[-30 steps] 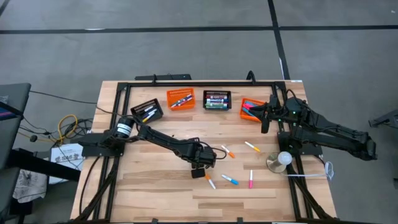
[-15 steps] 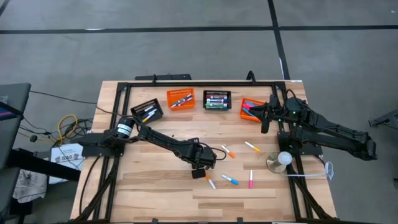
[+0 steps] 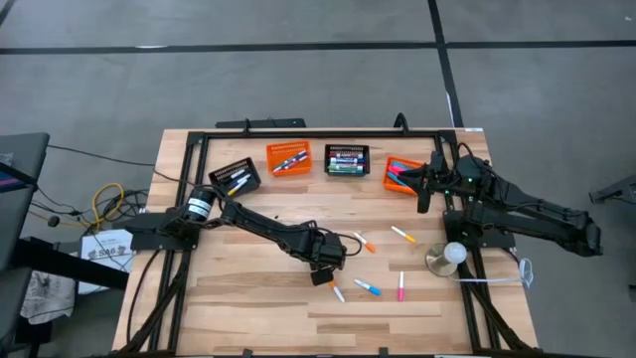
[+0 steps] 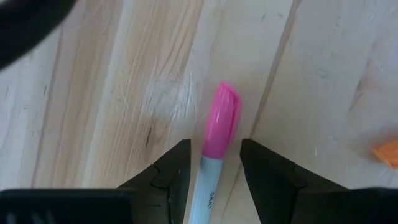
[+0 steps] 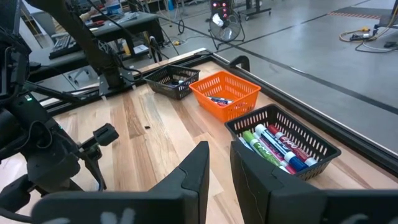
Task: Pick & Place Markers
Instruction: Put the left white pink marker into the left black bin
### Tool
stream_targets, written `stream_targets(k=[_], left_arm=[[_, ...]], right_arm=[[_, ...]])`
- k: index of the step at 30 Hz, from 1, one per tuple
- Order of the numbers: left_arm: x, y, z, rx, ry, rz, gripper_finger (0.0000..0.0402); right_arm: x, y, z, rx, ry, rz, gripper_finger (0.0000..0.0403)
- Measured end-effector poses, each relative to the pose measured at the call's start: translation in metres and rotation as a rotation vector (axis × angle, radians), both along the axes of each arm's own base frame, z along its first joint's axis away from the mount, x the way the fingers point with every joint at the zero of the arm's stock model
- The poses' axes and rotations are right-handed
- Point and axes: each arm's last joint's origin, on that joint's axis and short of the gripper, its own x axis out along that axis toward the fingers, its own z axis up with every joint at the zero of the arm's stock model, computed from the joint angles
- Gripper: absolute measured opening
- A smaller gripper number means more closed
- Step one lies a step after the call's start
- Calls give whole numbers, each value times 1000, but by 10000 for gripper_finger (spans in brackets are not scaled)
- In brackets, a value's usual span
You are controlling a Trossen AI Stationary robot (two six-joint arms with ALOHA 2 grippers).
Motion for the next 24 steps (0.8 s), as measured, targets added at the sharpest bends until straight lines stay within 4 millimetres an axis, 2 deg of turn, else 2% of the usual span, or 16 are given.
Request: stream_targets(k=[7, 19, 24], left_arm=[[0, 0, 0, 1, -5, 1, 139], [0, 0, 0, -12, -8, 27, 45], [0, 0, 0, -22, -22, 91, 46]], right_arm=[[0, 0, 0, 0, 0, 0, 56], [0, 0, 0, 0, 0, 1, 56], [0, 0, 0, 0, 0, 0, 56]])
